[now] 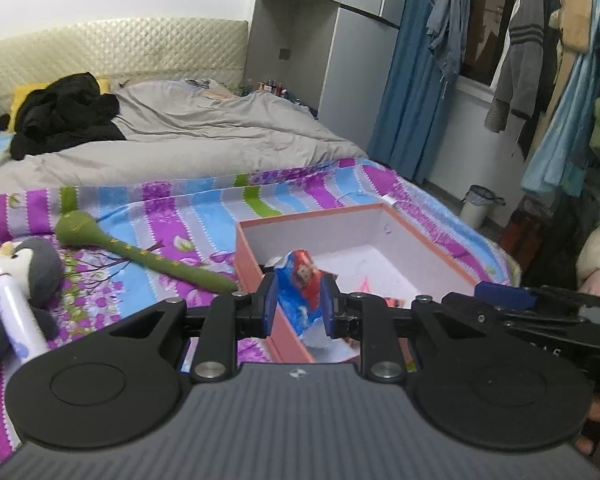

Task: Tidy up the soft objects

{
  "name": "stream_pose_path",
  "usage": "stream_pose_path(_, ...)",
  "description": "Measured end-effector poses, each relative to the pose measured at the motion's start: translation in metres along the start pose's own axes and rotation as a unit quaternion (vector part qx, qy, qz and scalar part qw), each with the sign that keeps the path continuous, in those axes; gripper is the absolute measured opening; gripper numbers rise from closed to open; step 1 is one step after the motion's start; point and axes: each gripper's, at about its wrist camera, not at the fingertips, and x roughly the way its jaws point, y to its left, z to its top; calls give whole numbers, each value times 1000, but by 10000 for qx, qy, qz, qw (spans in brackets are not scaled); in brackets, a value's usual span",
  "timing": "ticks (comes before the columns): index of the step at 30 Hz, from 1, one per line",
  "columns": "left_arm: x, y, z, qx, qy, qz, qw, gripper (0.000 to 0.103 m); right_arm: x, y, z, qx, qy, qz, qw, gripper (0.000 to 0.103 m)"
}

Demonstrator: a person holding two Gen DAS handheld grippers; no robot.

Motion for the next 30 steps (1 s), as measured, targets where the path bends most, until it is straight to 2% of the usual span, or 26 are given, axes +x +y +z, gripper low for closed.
stream_pose_path(17, 12, -6, -38, -129, 215, -31, 9997, 27, 7, 8, -26, 15, 182, -63, 9998, 56)
stream_pose_path(30, 19, 0, -47, -216, 335, -37, 9992, 27, 17, 4, -32, 69, 286, -159, 9994, 56)
